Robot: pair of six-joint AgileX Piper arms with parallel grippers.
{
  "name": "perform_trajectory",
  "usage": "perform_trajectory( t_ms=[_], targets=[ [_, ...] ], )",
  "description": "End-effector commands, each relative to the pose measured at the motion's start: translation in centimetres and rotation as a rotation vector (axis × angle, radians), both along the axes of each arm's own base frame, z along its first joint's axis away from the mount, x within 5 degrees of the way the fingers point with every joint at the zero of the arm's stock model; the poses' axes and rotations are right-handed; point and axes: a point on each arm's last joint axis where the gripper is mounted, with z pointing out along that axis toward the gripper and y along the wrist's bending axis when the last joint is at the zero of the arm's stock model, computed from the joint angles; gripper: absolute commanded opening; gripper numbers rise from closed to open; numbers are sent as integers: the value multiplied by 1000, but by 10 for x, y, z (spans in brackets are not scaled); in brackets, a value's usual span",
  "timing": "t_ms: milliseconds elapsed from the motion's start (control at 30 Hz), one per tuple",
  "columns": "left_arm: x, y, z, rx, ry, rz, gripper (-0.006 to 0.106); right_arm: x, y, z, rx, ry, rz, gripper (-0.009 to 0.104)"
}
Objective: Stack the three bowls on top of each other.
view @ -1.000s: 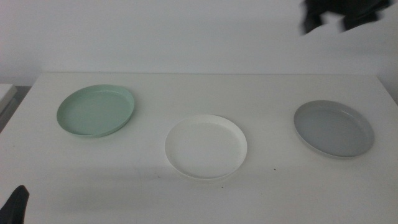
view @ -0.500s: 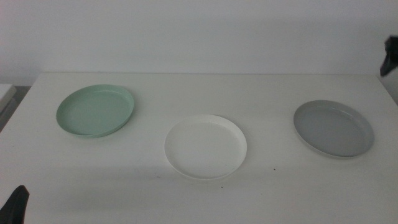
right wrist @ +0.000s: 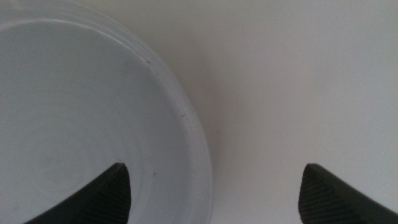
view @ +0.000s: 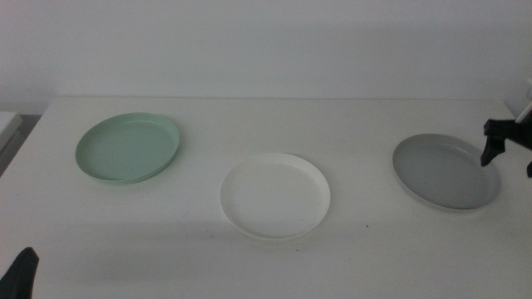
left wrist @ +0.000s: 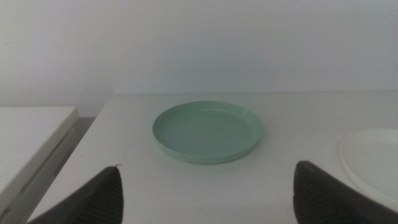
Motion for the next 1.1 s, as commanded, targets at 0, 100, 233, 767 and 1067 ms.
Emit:
perform_trajectory(
  t_ms=[0,100,233,767,1067],
  targets=[
    [0,0,1,-8,-15,-3,94,2,-3,-14,8,19,-2,79],
    [0,0,1,-8,-15,-3,94,4,-1,-29,32,48,-8,75],
    [0,0,1,-8,-15,-3,94,5,0,-45,40,83,-7,68],
    [0,0,1,-8,-15,-3,94,7,2,-48,36,76,-1,-3],
    [0,0,1,-8,-15,-3,94,4,64,63,149,-216,92,-3]
  ],
)
